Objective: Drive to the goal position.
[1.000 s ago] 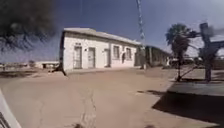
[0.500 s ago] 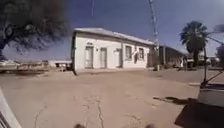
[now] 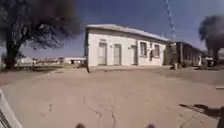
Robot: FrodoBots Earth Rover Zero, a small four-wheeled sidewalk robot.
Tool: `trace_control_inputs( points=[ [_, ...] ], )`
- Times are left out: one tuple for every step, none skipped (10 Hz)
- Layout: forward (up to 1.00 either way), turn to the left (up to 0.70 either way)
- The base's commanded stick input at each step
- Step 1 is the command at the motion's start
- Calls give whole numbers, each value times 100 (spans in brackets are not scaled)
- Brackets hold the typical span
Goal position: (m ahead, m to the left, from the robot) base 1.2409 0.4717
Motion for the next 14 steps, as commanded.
trace_control_inputs(
  points=[
    [70,35],
    [70,31],
    [70,12],
    [70,0],
    [70,0],
    [70,0],
    [70,0],
    [70,0],
    [70,0],
    [70,0],
    [70,0],
    [70,0],
    [70,0],
    [70,0]
  ],
)
